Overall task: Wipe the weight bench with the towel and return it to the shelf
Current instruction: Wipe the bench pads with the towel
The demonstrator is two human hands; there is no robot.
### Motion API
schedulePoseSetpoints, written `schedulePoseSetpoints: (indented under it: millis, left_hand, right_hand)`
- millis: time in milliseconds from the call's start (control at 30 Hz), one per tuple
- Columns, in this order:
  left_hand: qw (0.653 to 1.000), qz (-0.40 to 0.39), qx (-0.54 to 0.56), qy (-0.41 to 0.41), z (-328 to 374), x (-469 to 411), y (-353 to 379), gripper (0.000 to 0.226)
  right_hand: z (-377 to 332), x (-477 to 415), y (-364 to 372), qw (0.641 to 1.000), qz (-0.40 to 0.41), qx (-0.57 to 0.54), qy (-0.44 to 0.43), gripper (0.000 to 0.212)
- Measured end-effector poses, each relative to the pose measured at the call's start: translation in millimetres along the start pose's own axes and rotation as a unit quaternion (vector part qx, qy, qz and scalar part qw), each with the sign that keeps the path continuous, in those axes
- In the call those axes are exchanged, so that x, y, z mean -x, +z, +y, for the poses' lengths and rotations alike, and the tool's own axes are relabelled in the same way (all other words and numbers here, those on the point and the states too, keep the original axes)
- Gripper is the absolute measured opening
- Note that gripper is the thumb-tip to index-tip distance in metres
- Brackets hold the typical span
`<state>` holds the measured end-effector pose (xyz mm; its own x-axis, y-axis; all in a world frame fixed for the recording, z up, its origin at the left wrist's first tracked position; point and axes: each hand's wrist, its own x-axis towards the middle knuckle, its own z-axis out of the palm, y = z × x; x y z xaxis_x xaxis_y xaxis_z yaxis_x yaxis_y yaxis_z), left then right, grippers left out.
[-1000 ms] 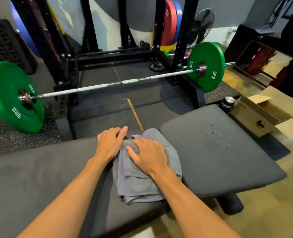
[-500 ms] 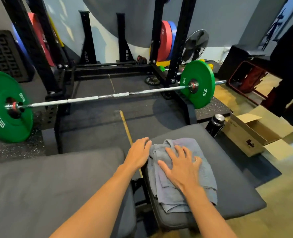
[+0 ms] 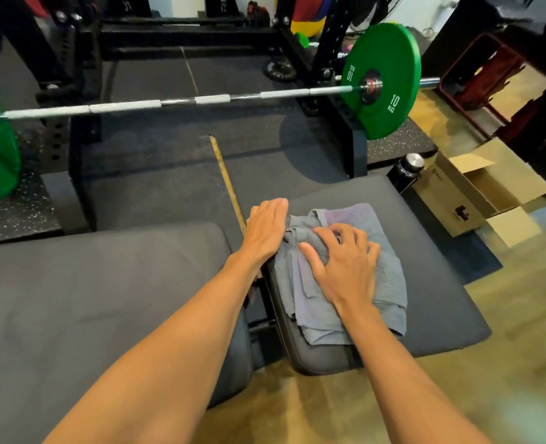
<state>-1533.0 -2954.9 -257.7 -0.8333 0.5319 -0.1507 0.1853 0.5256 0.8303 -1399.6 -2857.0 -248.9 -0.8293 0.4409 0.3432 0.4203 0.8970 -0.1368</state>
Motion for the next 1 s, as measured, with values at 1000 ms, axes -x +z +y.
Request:
schedulePoseSetpoints:
  millis: [1000]
  left_hand:
    - [0.993,0.065,-0.103,-0.009,26.6,2.5,6.6,0.051]
  right_hand:
    - [26.3,69.5,-32.0,0.995,-0.025,-0.037,-0.090,0.032]
